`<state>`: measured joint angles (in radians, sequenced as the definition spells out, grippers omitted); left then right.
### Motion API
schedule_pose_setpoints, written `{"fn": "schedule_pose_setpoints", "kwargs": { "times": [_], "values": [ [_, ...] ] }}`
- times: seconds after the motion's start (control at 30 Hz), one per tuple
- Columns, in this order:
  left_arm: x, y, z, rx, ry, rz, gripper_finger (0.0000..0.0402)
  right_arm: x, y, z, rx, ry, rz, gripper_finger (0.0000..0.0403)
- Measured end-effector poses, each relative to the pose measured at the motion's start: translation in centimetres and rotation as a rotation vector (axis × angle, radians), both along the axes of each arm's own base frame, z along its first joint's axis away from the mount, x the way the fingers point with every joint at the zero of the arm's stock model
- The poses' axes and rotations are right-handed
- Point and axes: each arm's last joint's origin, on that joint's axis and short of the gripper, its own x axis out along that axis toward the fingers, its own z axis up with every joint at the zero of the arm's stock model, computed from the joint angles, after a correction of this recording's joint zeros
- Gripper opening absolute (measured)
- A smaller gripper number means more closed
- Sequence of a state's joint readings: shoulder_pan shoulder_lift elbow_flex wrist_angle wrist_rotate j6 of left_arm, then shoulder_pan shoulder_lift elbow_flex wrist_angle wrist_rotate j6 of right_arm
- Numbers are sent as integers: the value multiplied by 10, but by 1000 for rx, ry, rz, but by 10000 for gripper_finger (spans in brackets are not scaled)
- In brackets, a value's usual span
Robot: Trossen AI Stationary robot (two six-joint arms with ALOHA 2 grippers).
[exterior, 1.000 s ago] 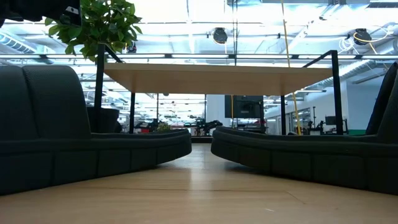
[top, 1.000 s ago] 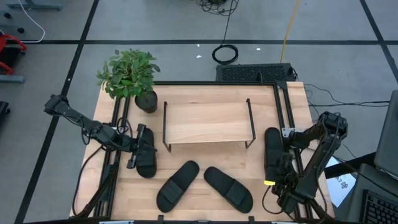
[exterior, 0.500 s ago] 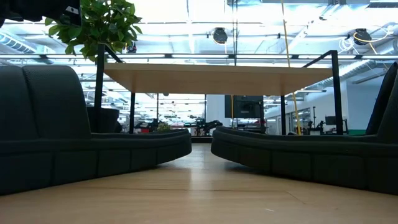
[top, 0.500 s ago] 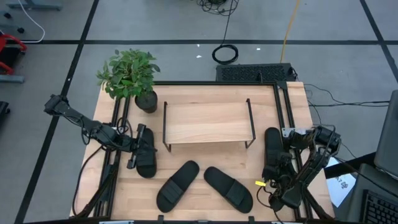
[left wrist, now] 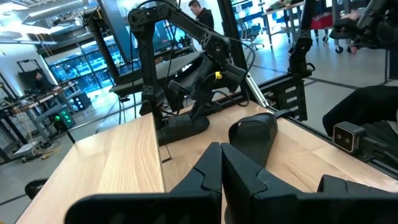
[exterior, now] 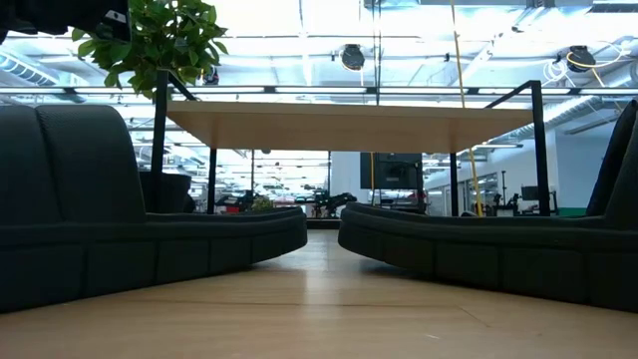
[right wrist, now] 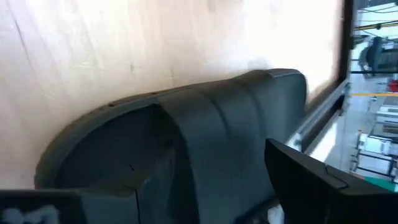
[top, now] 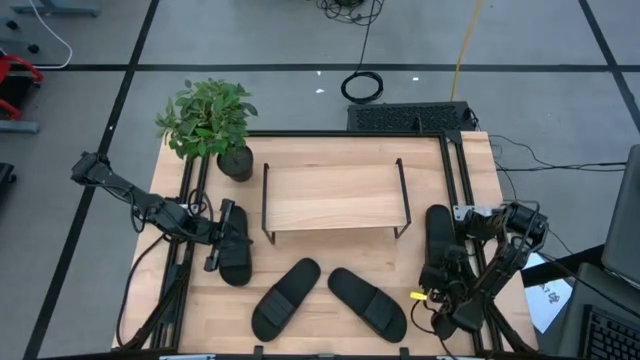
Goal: Pick and place slides into the shelf
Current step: Put the black slipper on the shelf
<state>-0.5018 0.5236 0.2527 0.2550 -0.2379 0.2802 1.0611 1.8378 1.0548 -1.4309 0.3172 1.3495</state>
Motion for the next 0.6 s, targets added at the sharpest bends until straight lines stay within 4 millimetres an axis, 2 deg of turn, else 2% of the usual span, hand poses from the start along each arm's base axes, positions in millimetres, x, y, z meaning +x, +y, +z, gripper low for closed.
{"fn": "schedule_pose_setpoints", "kwargs": {
  "times": [0.27, 0.4, 0.5, 0.6],
  "values": [
    [0, 0, 0, 6, -1, 0, 8, -12, -21, -16, -88, -34, -82, 235],
    [0, 0, 0, 6, -1, 0, 8, -14, -24, -20, -88, -44, -96, 213],
    [0, 0, 0, 5, -1, 0, 8, -14, -24, -21, -86, -66, -121, 156],
    [0, 0, 0, 5, -1, 0, 8, -13, -24, -21, -87, -83, -127, 65]
  ]
}}
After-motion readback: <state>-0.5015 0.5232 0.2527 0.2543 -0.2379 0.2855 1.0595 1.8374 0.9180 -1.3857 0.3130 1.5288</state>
